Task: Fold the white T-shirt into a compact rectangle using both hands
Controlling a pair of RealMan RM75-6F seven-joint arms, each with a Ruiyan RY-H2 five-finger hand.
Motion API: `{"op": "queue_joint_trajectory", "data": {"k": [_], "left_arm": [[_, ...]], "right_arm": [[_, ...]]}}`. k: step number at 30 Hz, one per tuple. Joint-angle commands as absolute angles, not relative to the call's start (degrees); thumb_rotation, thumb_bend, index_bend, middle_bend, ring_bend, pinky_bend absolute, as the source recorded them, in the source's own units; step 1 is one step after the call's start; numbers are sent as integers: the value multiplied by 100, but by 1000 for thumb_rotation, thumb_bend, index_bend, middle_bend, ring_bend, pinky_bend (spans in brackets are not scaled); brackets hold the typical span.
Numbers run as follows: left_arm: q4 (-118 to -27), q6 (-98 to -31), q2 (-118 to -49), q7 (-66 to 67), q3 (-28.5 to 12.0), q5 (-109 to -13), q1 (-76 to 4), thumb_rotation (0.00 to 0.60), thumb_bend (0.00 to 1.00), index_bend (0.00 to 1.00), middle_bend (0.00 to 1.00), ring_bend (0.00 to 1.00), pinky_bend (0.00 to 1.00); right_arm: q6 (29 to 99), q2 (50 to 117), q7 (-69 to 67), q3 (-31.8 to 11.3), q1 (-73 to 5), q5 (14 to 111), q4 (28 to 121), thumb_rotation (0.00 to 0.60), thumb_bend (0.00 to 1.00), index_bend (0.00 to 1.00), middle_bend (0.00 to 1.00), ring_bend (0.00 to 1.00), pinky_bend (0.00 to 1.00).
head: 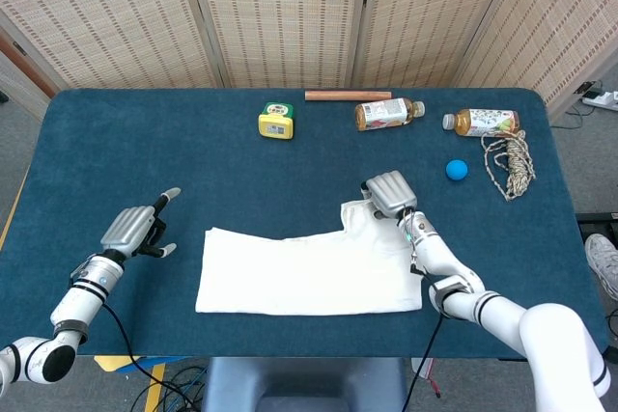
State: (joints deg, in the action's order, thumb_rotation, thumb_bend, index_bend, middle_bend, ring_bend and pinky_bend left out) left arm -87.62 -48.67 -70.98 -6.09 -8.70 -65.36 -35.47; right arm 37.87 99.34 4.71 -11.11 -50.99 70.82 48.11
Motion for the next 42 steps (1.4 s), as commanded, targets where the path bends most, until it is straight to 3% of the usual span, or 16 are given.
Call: {"op": "queue_joint_trajectory", "data": {"k": [1, 11, 18, 36, 38, 42], "left_arm": [[-8766, -4870, -7097, -614, -874, -6550, -3550, 600, 292, 0, 889, 855, 973], [-8786, -4889, -7091, -645, -890, -6604, -3553, 600, 292, 0, 889, 855, 974], [-8772, -4864, -7116, -657, -877, -6628, -3564, 600, 292, 0, 889, 855, 973], [-8754, -4839, -7156, -632, -845, -6618, -3563, 600, 292, 0, 889, 855, 973], [-8752, -4836, -7159, -630, -842, -6615, -3564, 600, 292, 0, 889, 855, 973], [-8748, -4830, -7167, -627, -844, -6611, -3568, 600, 292, 0, 888, 855, 974]], "right_arm": [[4113, 9632, 423, -1020, -4892, 7234, 5288, 600, 645, 690, 949, 974, 1000], [5150, 8755, 712, -695, -4225, 7601, 6962, 600, 665, 691, 950, 976, 1000], [5695, 8560, 1057, -434, -3779, 7700, 7699, 600, 672, 694, 953, 979, 1000], [5994, 8796, 1124, 89, -3276, 8166, 7591, 600, 661, 694, 953, 979, 1000], [5981, 8786, 1118, 125, -3249, 8203, 7603, 600, 625, 666, 953, 979, 1000], [6031, 8734, 1124, 157, -3194, 8286, 7700, 600, 470, 479, 953, 979, 1000]]}}
